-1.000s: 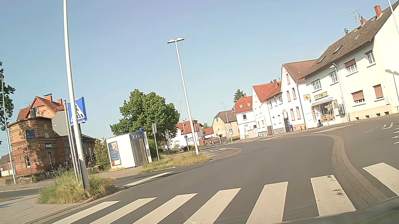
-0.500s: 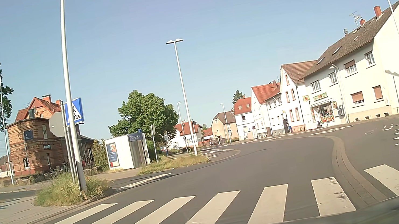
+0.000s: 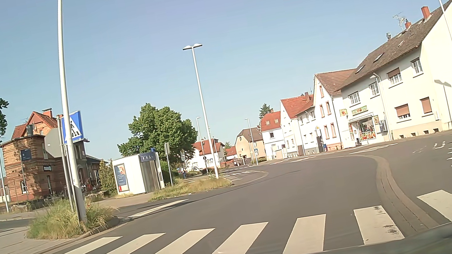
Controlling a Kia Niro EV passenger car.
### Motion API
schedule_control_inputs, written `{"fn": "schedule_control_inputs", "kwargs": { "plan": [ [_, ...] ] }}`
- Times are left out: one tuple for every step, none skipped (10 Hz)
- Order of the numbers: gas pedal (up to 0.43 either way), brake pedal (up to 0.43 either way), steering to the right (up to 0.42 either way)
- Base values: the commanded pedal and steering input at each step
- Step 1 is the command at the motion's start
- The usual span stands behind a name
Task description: Follow the waypoints while adhering to traffic rules and regulations
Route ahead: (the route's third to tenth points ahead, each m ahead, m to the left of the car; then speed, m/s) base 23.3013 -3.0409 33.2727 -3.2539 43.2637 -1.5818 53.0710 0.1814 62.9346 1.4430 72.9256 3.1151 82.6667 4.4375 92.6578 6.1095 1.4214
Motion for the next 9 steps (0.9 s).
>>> {"fn": "schedule_control_inputs", "kwargs": {
  "plan": [
    [0.390, 0.024, 0.117],
    [0.390, 0.024, 0.116],
    [0.398, 0.024, 0.116],
    [0.409, 0.024, 0.116],
    [0.409, 0.024, 0.117],
    [0.409, 0.024, 0.117],
    [0.409, 0.024, 0.118],
    [0.409, 0.024, 0.121],
    [0.421, 0.024, 0.125]
  ]
}}
